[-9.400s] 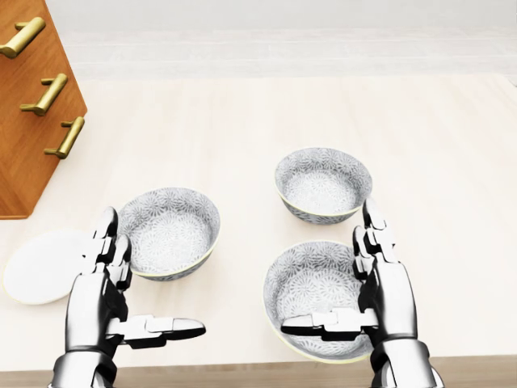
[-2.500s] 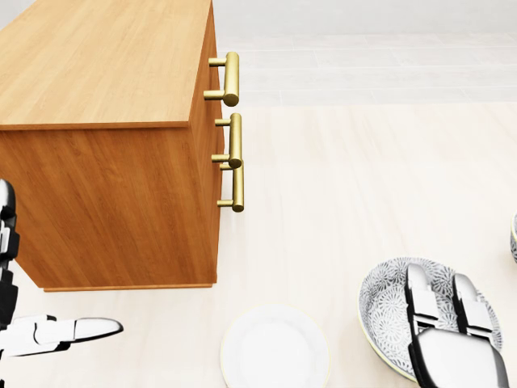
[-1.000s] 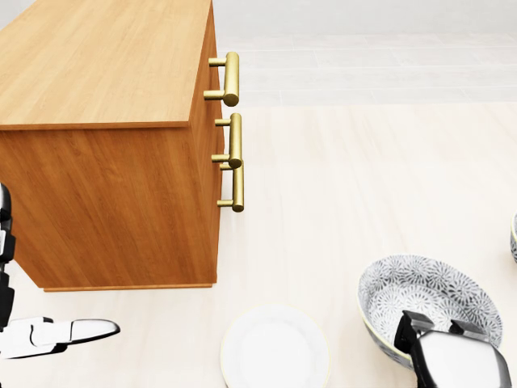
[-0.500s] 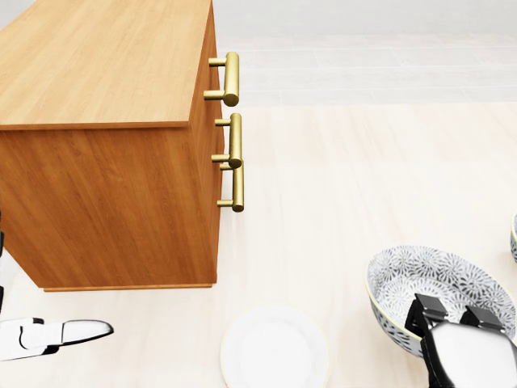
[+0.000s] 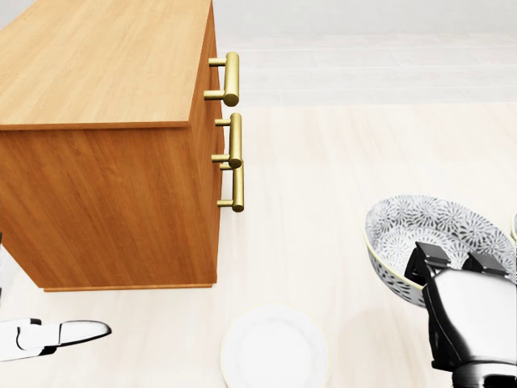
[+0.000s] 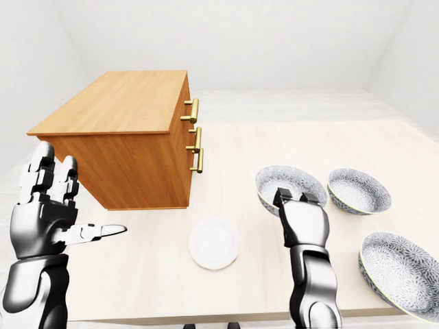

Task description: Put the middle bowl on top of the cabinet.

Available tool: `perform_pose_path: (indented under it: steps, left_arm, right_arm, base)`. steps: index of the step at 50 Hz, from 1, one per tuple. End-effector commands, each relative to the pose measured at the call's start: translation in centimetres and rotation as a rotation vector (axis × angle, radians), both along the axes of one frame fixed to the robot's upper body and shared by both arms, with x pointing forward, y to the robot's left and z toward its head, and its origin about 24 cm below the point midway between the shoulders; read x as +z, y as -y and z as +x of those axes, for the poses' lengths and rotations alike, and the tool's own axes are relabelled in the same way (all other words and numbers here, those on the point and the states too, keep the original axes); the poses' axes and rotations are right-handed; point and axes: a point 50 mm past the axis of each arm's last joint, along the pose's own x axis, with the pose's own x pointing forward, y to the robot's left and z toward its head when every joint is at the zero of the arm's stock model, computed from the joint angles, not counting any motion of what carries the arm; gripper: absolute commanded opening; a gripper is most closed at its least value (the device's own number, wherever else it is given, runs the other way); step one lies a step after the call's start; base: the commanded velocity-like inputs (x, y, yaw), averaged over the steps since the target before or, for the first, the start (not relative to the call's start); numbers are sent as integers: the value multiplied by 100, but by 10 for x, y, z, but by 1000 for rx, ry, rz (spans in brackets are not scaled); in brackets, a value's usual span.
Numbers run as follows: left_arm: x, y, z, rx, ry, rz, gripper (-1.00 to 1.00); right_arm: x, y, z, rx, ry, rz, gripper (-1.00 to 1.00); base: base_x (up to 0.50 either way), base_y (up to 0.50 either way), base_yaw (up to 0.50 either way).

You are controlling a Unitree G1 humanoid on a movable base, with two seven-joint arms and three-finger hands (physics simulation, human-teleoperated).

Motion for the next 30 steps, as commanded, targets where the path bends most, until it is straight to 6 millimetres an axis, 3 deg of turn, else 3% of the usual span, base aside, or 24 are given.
perform_pose_path:
  steps: [1,21,30]
  left_arm:
    - [4,7,-1,-25,20,2,100]
    - [3,9,-2,-32,14,9,100]
    - [-2,6,5,-21,-13,11,100]
  right_arm:
    - [48,-12,21,88,132,17,-100]
    - [134,-42,72,250,200,-65,-100]
    - [153,-51,100,287,183,-77,-100]
  base:
    - [0,0,0]
    - [0,0,0]
    - [0,0,0]
